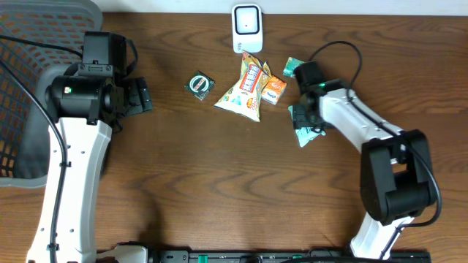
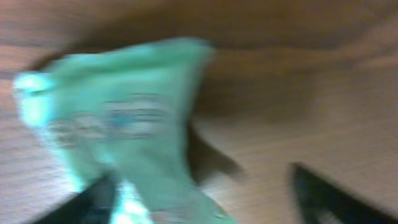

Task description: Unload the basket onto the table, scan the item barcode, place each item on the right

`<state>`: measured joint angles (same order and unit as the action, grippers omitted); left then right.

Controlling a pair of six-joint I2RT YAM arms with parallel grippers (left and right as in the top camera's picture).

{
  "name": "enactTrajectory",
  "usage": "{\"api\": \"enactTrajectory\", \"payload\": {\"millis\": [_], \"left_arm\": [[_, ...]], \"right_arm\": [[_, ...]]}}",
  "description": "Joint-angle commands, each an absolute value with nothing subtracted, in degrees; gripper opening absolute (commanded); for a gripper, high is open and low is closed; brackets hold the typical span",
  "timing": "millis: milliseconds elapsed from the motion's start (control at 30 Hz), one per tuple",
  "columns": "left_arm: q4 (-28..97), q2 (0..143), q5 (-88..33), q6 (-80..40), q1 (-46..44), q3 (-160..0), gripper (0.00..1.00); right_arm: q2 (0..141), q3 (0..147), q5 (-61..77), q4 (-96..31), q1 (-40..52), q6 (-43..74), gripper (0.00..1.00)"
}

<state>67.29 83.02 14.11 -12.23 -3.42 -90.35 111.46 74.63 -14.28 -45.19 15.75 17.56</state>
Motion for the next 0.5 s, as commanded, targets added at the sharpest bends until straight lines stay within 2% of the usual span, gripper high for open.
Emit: {"api": "enactTrajectory", "payload": {"millis": [0, 233, 467], "left_arm": [[67.5, 82.6, 15.1, -12.6, -3.1, -90.9, 0.98], [67.5, 82.6, 15.1, -12.6, -3.1, -90.9, 0.98], [67.5, 82.6, 15.1, -12.6, -3.1, -90.9, 0.98]], "right_arm": [[108.8, 76.8, -14.7, -47.3, 14.9, 15.5, 0.99], [105.6, 77.5, -6.7, -47.5, 18.1, 12.8, 0.98], [105.8, 76.5, -14.3, -47.5, 26.7, 12.8, 0.89]]}}
